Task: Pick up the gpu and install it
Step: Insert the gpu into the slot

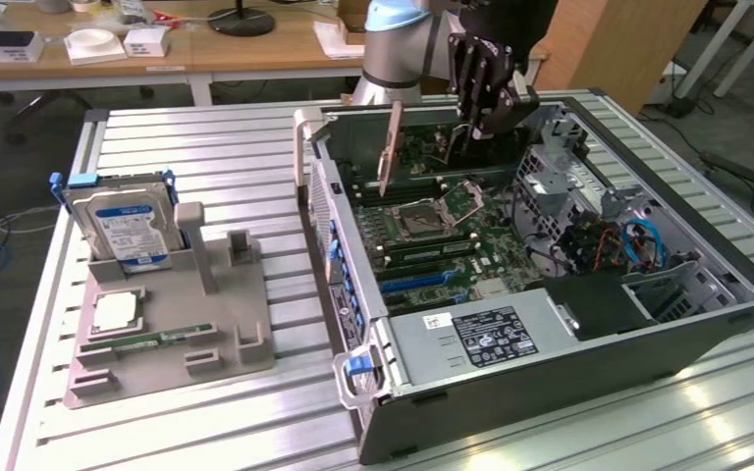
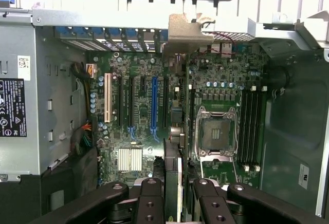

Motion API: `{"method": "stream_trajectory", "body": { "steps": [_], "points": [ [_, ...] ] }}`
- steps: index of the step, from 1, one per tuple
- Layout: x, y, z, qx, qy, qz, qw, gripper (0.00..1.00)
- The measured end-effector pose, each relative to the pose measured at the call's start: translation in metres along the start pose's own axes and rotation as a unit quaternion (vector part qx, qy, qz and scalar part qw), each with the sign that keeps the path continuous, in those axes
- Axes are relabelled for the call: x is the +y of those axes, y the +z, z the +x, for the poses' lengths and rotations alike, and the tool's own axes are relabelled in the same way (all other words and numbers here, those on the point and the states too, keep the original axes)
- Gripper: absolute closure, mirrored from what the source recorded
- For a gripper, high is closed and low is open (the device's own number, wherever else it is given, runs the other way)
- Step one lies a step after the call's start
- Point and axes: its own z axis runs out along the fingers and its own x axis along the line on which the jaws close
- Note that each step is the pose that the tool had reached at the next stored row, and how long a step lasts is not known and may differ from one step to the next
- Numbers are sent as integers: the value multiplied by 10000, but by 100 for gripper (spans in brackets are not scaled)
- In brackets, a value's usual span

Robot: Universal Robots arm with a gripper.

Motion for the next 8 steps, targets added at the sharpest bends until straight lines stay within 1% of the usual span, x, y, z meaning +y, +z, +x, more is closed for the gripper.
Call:
{"method": "stream_trajectory", "body": {
  "steps": [8],
  "points": [
    [1, 26, 0, 1, 0, 0, 10000, 74]
  ]
}}
